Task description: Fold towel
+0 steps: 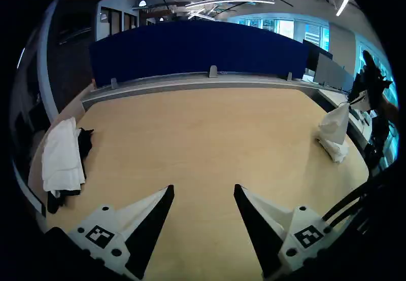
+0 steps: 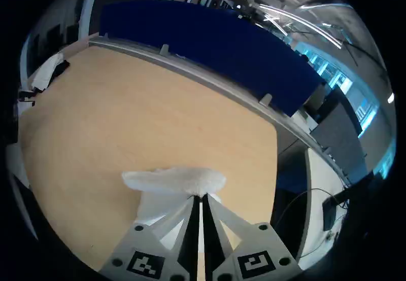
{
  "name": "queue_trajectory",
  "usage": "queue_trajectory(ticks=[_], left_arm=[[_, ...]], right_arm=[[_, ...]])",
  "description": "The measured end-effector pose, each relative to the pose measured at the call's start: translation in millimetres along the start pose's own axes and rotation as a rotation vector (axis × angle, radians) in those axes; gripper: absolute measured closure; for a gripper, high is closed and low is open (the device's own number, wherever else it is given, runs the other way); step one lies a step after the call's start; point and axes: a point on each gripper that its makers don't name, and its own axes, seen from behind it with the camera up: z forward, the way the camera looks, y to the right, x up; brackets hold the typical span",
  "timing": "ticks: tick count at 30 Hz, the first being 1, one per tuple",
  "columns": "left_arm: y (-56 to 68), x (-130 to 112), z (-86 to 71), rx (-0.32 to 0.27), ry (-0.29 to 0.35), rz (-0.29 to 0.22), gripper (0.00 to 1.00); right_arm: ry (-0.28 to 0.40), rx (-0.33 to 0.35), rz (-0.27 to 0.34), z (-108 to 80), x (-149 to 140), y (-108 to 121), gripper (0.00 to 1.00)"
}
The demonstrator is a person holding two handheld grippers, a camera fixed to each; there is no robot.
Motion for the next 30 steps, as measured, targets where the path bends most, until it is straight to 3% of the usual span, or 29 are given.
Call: queue_trajectory(ticks=[9,30], left_arm=[[2.8,-1,0.4,-0.008,0.0,0.005,0.13],[0.9,-1,-1.9,-0.014,0.008,-0.014,0.13]], right_arm=[[-0.016,-0.002,0.019,-2.7,-15,-5,0.97],[-0.031,-0.003,-0.015,-4.8,-3,-16,0.97]])
